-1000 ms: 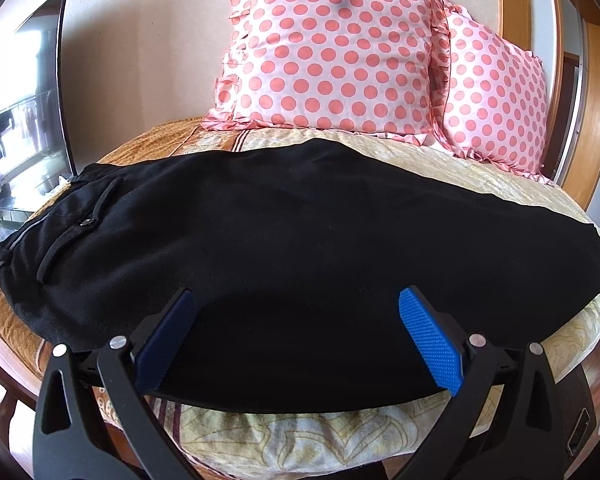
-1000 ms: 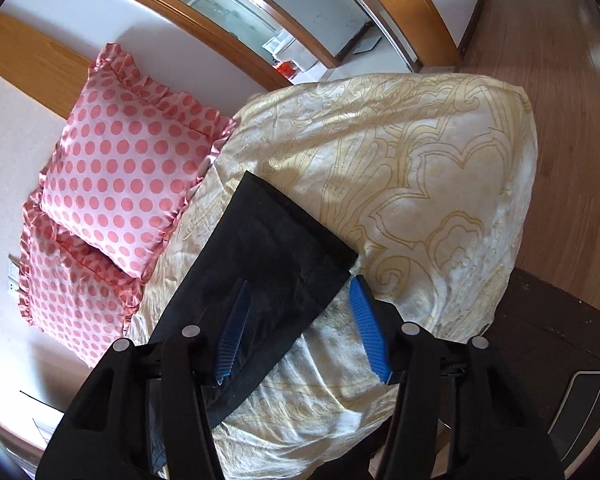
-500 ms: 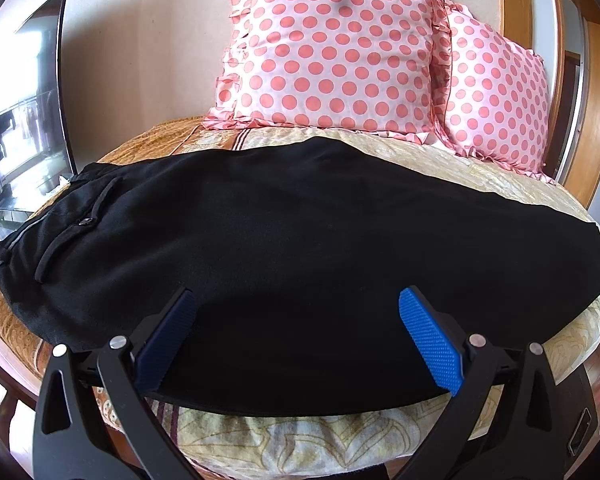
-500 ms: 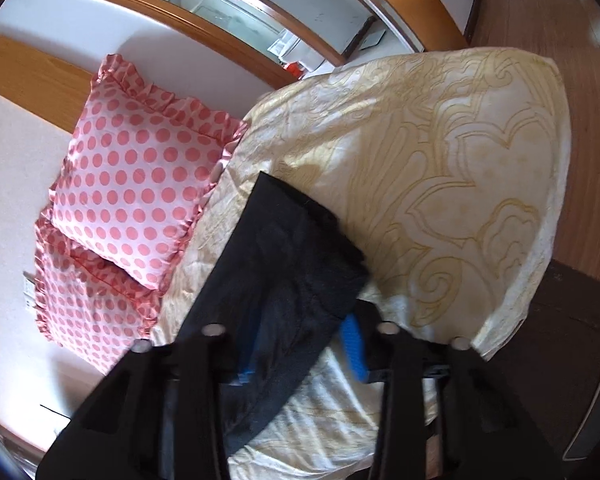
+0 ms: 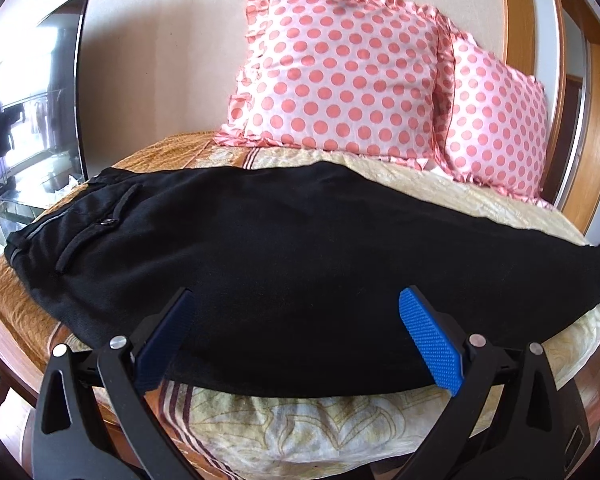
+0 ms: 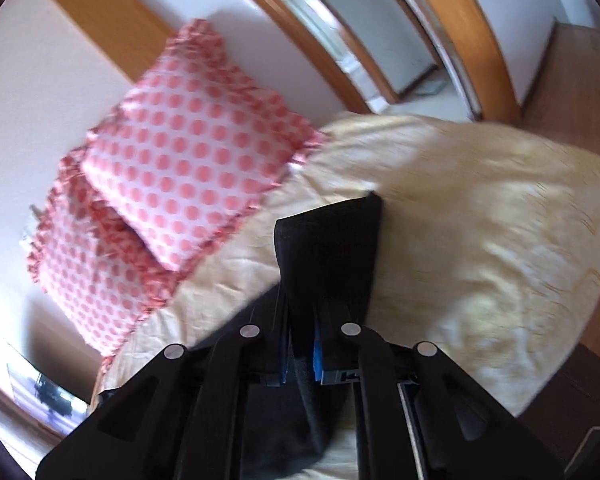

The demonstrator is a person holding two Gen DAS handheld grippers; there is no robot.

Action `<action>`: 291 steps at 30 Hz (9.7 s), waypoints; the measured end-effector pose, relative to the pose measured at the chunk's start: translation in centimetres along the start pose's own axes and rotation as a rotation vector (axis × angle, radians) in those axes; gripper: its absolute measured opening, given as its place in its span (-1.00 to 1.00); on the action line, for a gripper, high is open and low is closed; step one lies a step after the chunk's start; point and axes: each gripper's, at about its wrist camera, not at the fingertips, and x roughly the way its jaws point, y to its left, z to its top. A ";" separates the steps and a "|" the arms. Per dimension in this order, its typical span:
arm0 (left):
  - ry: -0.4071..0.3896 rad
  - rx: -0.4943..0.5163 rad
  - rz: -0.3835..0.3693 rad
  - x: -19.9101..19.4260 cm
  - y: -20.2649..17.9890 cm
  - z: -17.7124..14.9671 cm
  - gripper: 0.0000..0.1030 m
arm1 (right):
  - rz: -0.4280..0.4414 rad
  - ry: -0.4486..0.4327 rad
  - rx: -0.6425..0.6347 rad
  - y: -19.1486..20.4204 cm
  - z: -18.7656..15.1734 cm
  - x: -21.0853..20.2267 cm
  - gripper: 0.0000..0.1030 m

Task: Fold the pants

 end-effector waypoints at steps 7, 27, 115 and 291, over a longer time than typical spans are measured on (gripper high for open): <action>-0.057 -0.051 -0.011 -2.0 0.4 -0.1 0.96 | 0.226 0.074 -0.171 11.8 -1.6 2.0 -0.82; -0.112 -0.199 0.016 -4.7 4.2 -1.5 0.96 | 0.494 0.678 -0.514 31.1 -27.5 12.7 -0.82; 0.102 -0.883 -0.014 1.4 23.8 3.3 -0.74 | 0.458 0.441 -0.881 34.4 -32.3 7.5 0.12; 0.059 0.108 -0.083 4.4 -11.8 -1.2 0.97 | 0.131 0.596 -0.176 14.6 -10.7 13.6 -0.11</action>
